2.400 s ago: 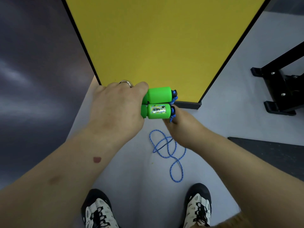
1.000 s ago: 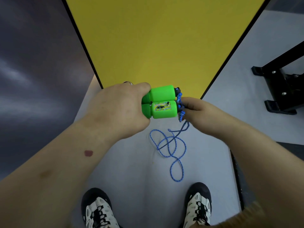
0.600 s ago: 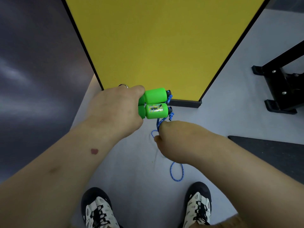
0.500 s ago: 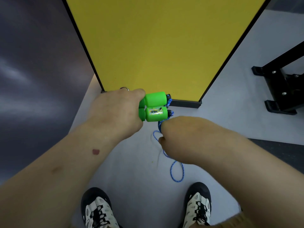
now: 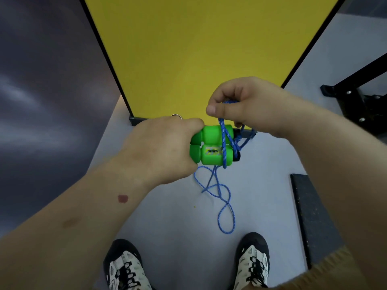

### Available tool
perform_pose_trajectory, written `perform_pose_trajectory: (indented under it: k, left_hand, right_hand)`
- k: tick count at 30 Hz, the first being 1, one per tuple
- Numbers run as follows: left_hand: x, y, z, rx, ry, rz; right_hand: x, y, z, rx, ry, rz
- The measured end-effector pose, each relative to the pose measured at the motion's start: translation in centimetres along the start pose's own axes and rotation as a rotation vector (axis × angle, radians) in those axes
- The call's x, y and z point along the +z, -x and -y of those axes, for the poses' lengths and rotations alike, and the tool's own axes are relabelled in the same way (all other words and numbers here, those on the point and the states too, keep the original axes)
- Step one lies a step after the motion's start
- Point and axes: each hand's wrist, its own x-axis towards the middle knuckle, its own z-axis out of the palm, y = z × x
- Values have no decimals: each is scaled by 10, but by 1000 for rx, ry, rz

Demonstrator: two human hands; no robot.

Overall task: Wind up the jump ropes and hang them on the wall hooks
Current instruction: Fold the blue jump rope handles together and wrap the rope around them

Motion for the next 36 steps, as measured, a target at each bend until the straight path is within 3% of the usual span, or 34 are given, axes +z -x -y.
perform_pose_trajectory:
  k: [6,12,22,28,36]
  left_hand:
    - [-9,1,3,-14,5,-46]
    - [-9,-2,11,-91,-5,-103]
    - [2,-7,21,-198,-91,-160]
    - [8,-8,21,-212,-117,-170]
    - [13,-7,20,-170,-124,-129]
  right_hand:
    - [25,-7,-25,169,-280,30]
    - [57,8,-37,351,-70,-32]
    - [101,41,-17,261,174,-65]
    - [93,50,7,238,235,-90]
    - [58,44,36,306,-215,-217]
